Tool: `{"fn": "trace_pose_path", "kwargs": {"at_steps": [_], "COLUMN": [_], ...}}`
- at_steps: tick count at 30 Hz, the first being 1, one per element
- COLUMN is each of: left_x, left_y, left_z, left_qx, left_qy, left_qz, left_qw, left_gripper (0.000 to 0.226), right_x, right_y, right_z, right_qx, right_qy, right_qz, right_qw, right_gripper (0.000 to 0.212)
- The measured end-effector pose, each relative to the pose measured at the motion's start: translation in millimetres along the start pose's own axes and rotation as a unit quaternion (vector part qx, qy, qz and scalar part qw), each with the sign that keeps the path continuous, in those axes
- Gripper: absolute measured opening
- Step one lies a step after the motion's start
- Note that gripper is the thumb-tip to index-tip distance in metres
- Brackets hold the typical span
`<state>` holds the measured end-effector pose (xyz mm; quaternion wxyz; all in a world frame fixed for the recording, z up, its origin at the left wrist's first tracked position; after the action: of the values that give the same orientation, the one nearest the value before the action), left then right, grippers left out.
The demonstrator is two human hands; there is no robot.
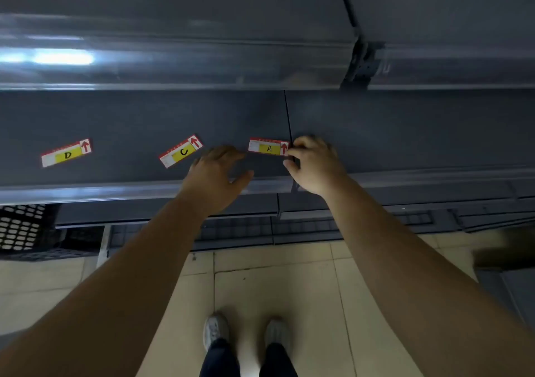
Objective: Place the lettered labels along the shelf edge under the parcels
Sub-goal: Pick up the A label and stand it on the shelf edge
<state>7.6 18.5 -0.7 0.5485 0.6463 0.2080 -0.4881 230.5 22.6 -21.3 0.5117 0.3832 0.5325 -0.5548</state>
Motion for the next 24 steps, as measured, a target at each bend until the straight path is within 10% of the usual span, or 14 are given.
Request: {"fn": "trace_pose_path", "kwargs": {"at_steps": [24], "left_x": [-3], "left_y": [-3], "left_z": [-1], "left_qx": [-0.022], "left_qy": [0.025], "left_qz": [0.037], "left_qw": [0.999], "left_gripper": [0.042], "right_x": [-5], "right_y": [-6], "right_z": [-21], "right_qx": [0.012], "right_qy": [-0.026], "right_qz": [-0.017], "right_qw": [0.999], "right_gripper": [0.047]}}
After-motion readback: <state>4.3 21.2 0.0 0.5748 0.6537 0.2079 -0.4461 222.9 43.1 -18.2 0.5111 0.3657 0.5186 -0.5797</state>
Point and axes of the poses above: each hand's wrist, its own z-axis away from the middle knuckle, its own x-axis out of the palm, y = z × x, the point moved 2 cm from there along -z, towards the middle knuckle, and after that the axes turned 3 degrees about -y, right-handed, at the moved point
